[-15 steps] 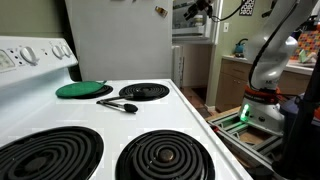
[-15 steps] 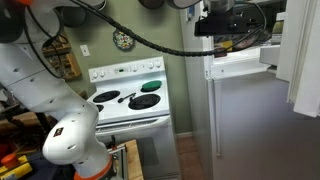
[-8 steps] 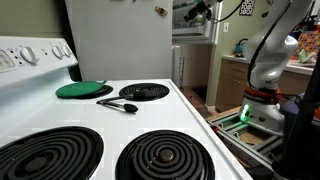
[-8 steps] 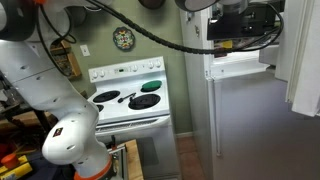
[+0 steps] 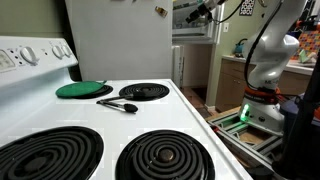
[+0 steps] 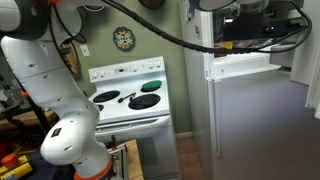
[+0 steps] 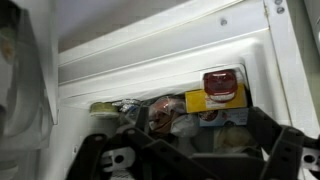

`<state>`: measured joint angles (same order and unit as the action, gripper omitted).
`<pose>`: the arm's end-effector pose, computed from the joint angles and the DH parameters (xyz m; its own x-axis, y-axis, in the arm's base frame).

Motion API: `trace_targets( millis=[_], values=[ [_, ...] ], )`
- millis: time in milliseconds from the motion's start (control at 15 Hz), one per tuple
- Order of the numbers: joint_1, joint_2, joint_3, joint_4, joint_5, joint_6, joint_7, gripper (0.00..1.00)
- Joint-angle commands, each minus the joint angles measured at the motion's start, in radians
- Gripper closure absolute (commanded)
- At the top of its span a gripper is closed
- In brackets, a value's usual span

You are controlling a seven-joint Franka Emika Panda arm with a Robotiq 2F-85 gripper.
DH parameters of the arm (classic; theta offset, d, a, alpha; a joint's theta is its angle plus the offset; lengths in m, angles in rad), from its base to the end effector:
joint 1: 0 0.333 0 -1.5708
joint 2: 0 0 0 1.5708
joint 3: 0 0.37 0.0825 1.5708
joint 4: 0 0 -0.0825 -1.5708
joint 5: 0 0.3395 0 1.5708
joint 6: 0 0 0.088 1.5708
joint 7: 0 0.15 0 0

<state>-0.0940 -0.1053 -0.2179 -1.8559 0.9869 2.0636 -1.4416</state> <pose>0.5254 -0.0971 0.6547 0.4007 0.3722 0.8372 0.7028 -0.7111 -0.0202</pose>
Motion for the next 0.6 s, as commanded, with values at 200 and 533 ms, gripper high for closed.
trace_targets(
  millis=[200,533],
  values=[
    [-0.038,0.053,0.008,0.078,0.035,-0.117,-0.014,0.00],
    [-0.035,0.041,0.033,0.090,0.016,-0.211,0.007,0.00]
  ],
)
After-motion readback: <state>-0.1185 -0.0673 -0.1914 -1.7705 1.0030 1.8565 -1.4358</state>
